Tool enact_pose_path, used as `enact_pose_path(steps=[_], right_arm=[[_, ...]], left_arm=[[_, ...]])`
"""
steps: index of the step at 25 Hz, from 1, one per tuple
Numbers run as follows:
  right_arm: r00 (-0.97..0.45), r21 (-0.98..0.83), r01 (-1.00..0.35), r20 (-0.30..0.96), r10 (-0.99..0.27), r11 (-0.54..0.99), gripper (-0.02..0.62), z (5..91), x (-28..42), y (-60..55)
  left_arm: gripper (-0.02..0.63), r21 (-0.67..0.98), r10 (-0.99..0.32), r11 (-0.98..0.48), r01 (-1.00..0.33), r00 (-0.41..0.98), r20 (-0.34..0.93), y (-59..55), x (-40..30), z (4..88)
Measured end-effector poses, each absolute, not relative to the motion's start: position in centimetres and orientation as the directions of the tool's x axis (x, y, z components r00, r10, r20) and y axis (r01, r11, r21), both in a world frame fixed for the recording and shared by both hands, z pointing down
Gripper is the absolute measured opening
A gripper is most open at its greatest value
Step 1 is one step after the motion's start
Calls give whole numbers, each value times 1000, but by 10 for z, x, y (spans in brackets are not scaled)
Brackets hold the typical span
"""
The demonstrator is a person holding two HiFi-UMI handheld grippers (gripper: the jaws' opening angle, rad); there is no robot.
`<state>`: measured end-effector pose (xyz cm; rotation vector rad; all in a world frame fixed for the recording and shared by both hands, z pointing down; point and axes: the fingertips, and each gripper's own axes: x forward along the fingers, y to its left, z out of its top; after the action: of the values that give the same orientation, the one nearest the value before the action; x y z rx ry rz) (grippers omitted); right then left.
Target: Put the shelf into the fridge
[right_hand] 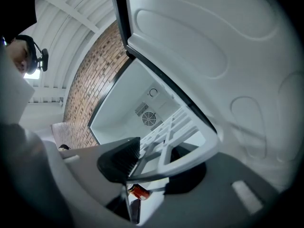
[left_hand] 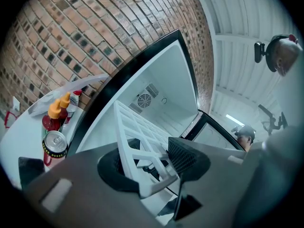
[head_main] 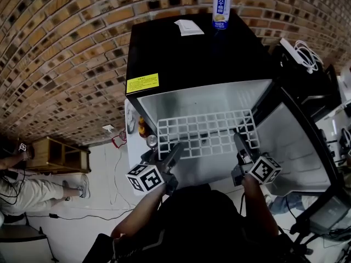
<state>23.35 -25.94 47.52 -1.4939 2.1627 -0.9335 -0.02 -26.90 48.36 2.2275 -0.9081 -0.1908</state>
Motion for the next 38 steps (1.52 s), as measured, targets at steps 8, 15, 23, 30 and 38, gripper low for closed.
enact_pose_path(steps=[8,15,23,30,38], right_arm=[[-377,-696,-681,69,-924,226,163,482,235,-269],[-378,-707,-671,67,-923,224,163,483,235,-277],[-367,-706,-674,66,-928,217,163,483,236,-283],[-356,-702,-685,87,-931,196,163,485,241,-296],[-341,-697,-696,109,-934,173,167,486,239,-317]], left_arm=[[175,666,-681,-480,-571,721,128,-280,-1,484],[173,664,-696,-471,-580,708,125,-282,-1,484],[167,682,-699,-457,-571,705,123,-288,1,486],[167,691,-717,-429,-582,685,132,-297,2,485],[173,681,-761,-392,-618,634,138,-316,0,486]])
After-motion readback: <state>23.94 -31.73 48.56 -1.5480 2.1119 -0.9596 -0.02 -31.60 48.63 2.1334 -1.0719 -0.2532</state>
